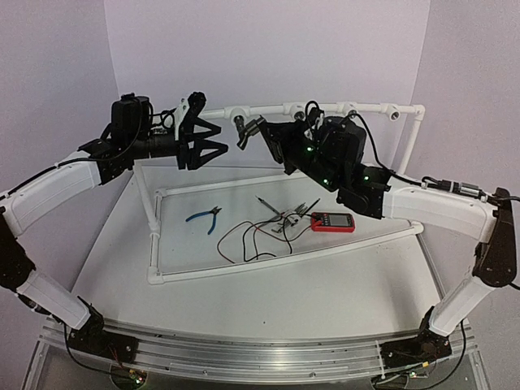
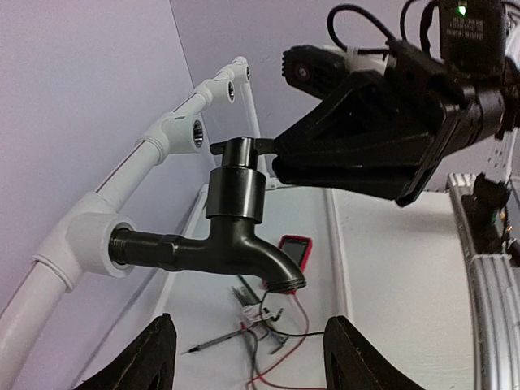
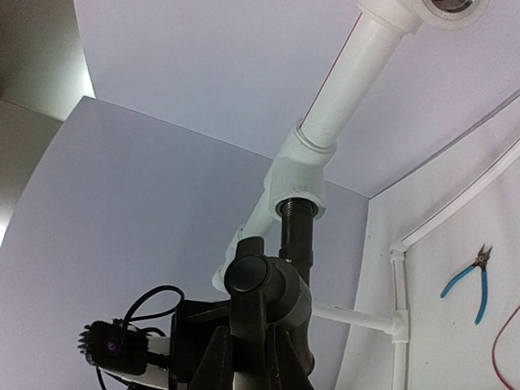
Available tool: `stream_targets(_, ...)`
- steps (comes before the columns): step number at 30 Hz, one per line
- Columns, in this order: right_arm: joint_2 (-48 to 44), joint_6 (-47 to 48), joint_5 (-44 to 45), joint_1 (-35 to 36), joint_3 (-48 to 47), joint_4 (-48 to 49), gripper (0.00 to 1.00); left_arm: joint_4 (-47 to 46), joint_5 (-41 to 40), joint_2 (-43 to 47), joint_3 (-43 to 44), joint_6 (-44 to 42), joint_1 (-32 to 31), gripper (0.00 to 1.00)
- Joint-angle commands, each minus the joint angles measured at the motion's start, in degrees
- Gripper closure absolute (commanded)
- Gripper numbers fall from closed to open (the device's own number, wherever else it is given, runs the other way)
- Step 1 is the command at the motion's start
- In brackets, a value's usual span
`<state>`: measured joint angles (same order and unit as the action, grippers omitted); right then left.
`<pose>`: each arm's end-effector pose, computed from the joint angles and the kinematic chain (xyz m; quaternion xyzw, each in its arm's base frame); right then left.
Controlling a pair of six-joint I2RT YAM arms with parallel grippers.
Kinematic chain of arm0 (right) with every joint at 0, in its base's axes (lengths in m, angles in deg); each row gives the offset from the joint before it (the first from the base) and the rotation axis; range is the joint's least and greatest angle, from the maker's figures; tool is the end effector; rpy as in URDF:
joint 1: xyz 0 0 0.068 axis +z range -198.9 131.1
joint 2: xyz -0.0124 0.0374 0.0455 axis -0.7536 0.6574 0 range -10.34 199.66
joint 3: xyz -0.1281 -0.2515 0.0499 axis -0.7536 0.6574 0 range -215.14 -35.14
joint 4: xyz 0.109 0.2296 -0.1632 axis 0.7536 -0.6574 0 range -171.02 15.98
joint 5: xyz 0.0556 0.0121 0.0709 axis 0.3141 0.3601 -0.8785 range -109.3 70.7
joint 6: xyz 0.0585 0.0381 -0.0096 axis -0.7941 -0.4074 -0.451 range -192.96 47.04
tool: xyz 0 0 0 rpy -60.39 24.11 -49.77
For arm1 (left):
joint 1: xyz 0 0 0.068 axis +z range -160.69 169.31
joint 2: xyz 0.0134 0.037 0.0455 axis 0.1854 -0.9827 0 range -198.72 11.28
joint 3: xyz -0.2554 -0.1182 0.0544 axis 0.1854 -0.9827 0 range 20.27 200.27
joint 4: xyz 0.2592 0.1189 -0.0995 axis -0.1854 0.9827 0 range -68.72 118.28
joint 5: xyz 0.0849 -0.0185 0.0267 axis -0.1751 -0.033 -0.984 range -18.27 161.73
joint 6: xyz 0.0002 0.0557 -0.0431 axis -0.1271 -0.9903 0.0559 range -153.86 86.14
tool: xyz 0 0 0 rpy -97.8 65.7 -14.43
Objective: Install the water faucets
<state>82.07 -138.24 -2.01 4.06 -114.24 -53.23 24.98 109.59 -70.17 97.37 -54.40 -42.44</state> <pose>0.2869 0.3518 0.4004 0.1823 0.6360 0.5870 0.4665 0.3117 -0.2346 0.4099 0.5057 0.5473 -0.3044 0.5934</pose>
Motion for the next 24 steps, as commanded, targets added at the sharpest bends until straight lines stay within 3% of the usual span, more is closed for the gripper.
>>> stream_targets(1,2.1,-8.9,2.6,-2.8,5.7,0.5,1.0,-2.7,6.9,1.4,-1.3,27.0,0.1,0.37)
stream_targets(7,3.2,-15.3,0.8,-3.4,9.6,7.2,1.0,-6.6,8.8,-0.6,-3.7,28.7,0.0,0.28)
stream_targets(15,4.7,-17.2,0.0,-3.6,9.9,8.7,1.0,-4.6,8.5,-6.3,3.9,23.3,-1.8,0.26)
stream_targets(21,5.2,-17.9,-0.6,-3.5,10.2,8.7,1.0,-4.3,7.5,-9.2,8.6,23.9,-2.6,0.34)
stream_targets(24,5.3,-18.1,-0.8,-3.5,10.4,8.7,1.0,-4.4,7.1,-9.6,9.7,23.9,-2.6,0.44)
